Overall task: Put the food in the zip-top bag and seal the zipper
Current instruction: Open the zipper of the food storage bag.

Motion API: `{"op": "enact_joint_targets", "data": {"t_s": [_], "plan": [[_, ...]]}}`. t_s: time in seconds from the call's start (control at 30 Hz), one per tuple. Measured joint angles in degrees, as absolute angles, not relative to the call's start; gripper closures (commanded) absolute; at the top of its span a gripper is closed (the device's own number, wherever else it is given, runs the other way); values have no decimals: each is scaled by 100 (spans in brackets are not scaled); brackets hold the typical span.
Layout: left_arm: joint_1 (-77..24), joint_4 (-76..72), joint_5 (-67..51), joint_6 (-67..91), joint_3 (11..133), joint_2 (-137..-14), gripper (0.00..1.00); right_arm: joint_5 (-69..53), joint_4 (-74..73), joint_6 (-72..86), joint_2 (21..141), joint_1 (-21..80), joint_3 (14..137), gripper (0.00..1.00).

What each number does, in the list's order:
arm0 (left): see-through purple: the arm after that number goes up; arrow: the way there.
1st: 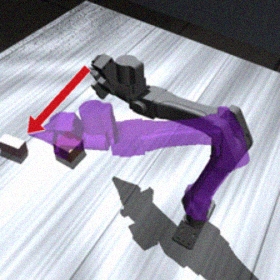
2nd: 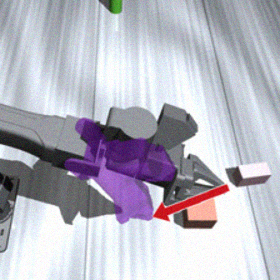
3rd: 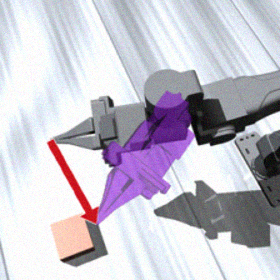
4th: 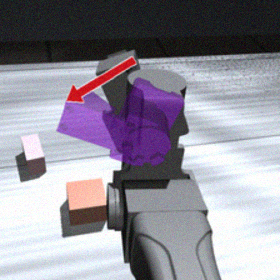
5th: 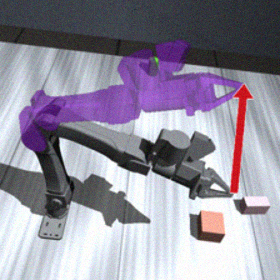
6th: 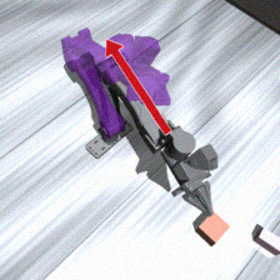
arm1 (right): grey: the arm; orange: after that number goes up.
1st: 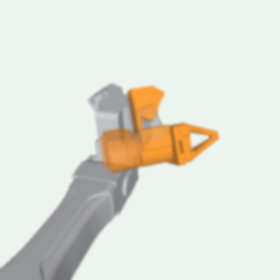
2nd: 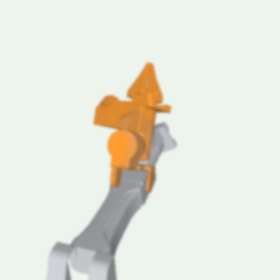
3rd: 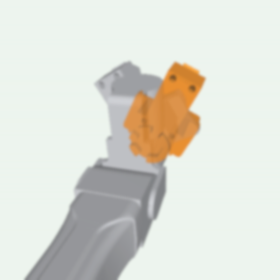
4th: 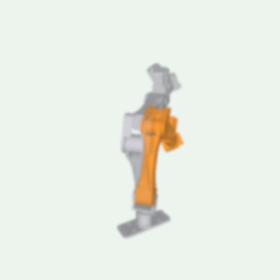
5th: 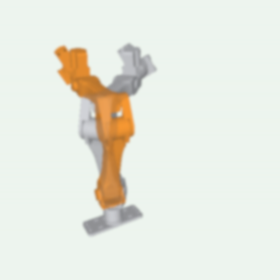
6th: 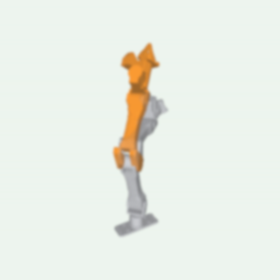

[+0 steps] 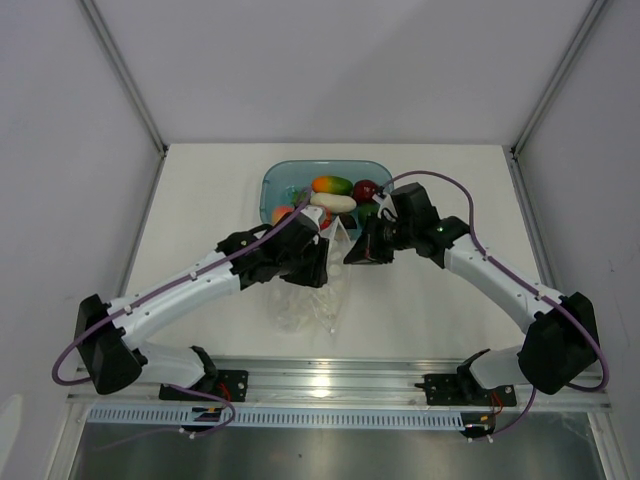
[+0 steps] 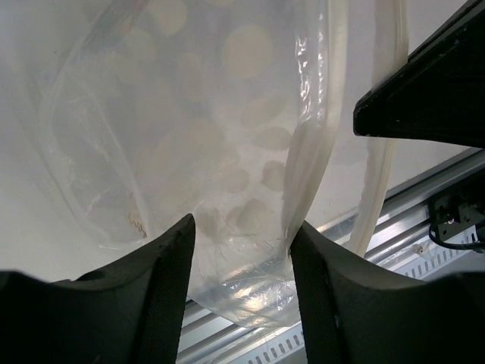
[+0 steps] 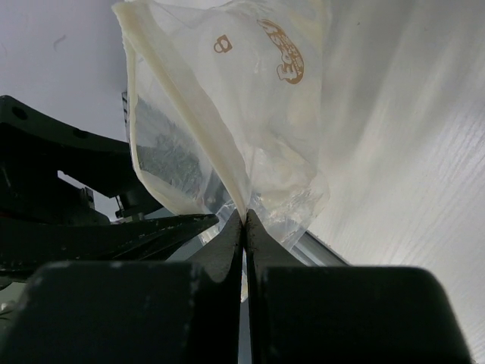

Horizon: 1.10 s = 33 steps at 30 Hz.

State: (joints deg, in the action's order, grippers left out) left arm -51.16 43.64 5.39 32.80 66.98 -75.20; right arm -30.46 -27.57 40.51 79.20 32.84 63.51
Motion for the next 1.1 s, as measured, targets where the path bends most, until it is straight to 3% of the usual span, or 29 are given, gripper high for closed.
{"op": "enact_joint_targets", "data": {"t_s": [0.1, 0.37, 0.8, 0.87, 0.9, 1.0, 1.1], "plan": [[-5116, 4386, 545, 3295, 6626, -7485, 52, -3076, -2757, 4051, 7922, 3306, 6351, 100], [-5035, 4418, 580, 3317, 6379, -7284, 99, -3221, -2762, 4027, 7999, 3441, 6486, 100], [-4932, 4845, 613, 3361, 6294, -6226, 99, -3433, -2987, 3579, 8945, 3774, 7378, 100], [-4912, 4976, 690, 3446, 6287, -6084, 99, -3450, -3061, 3492, 9100, 3846, 7566, 93], [-4899, 5046, 731, 3485, 6270, -6010, 99, -3454, -3087, 3459, 9190, 3883, 7677, 77], [-4766, 5223, 810, 3658, 6187, -5798, 99, -3428, -3203, 3301, 9413, 3944, 7933, 51], [-4519, 5468, 926, 3881, 6042, -5610, 99, -3334, -3454, 3100, 9647, 3972, 8246, 44]]}}
